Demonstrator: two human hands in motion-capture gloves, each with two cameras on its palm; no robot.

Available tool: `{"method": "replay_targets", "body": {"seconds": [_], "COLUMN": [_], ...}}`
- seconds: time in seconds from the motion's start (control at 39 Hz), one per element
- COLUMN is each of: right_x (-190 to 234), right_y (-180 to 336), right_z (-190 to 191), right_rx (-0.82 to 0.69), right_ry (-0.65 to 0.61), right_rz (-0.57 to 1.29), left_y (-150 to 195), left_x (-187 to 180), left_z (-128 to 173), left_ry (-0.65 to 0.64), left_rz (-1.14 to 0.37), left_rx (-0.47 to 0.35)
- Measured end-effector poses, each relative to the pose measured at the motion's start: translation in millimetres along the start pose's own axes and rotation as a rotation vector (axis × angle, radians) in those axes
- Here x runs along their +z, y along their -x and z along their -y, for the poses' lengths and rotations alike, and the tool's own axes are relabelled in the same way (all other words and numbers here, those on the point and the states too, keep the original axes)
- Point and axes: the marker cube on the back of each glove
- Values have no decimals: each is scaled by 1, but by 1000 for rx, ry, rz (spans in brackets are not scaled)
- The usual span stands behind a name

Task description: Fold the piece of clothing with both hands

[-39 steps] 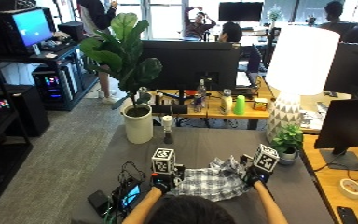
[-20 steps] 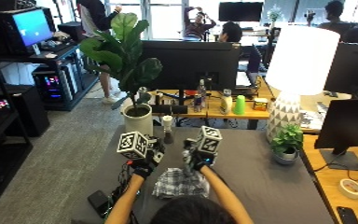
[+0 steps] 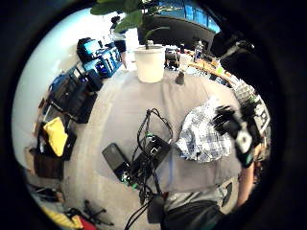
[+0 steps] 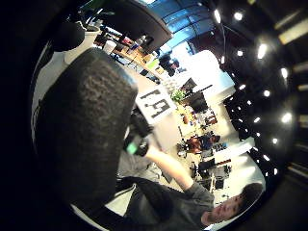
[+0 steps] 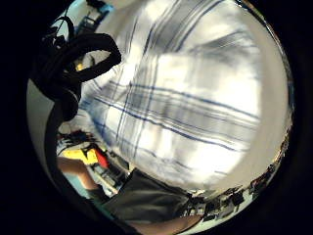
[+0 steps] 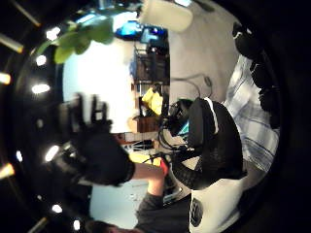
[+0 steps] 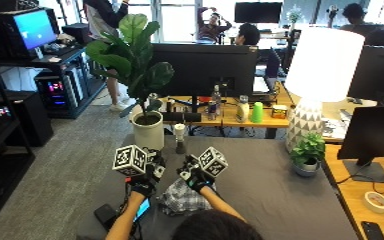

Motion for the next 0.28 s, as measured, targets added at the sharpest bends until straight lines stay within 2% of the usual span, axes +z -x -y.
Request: {"method": "replay_targets", "body": {"seconds": [0.1, 0.28], "right_x": [-51, -111], "right_y": [-28, -43], "right_z": [23, 13], "right_rx": [-19, 12], "right_ry": [-78, -127], "right_rz": [-86, -258], "left_y": [-1, 3], "left_x": [0, 8], "left_z": [-5, -4], "left_ry": [31, 52], "left_rz": [33, 56], "left_rx": [-20, -30]}}
